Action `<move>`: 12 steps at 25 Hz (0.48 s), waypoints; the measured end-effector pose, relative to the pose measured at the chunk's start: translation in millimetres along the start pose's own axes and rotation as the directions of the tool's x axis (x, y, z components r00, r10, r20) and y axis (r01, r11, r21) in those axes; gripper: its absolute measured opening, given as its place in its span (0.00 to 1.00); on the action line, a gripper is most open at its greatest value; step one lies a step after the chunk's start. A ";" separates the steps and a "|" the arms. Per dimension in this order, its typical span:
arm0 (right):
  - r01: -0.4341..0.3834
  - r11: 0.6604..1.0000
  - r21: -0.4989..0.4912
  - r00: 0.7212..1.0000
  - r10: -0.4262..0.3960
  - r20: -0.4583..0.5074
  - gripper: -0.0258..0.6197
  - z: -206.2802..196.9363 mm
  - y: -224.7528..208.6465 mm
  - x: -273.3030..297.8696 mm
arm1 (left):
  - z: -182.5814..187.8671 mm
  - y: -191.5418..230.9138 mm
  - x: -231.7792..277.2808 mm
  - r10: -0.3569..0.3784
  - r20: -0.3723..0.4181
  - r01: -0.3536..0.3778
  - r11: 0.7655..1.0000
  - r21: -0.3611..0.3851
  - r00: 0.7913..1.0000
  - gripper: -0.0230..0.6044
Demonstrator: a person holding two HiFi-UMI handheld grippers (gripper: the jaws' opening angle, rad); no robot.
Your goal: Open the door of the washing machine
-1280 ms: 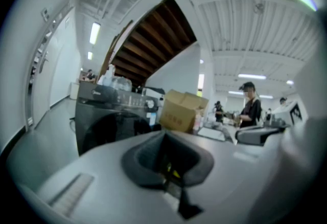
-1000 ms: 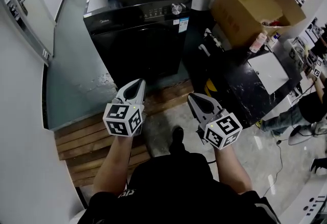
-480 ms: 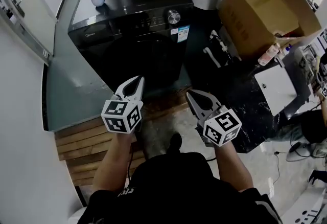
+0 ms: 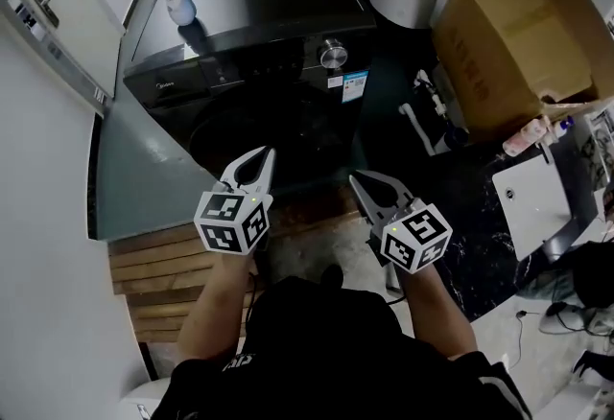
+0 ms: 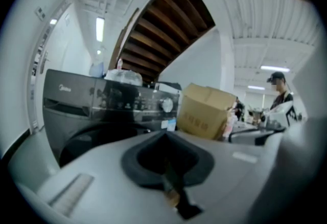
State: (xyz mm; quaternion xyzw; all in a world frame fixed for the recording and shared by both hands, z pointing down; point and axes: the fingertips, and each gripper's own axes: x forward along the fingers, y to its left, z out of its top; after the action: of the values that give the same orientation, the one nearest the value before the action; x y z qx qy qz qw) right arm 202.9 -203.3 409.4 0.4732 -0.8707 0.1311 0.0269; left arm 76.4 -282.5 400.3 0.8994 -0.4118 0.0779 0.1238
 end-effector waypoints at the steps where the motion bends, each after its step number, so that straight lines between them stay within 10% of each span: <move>1: -0.011 1.000 0.002 1.000 0.011 -0.004 0.03 -0.2 0.0 4.0 | 0.3 3.0 0.8 0.008 -0.001 -0.008 1.000 -0.002 1.000 0.05; 12: -0.037 0.999 -0.019 0.999 0.036 -0.034 0.03 14.2 -4.4 58.4 | 19.1 47.5 19.9 0.021 0.022 -0.020 0.999 -0.034 1.000 0.05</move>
State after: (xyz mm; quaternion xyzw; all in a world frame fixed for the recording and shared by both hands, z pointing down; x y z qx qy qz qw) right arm 175.5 -256.8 406.6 0.4546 -0.8799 0.1309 0.0438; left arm 53.9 -332.3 394.4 0.8937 -0.4237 0.0623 0.1336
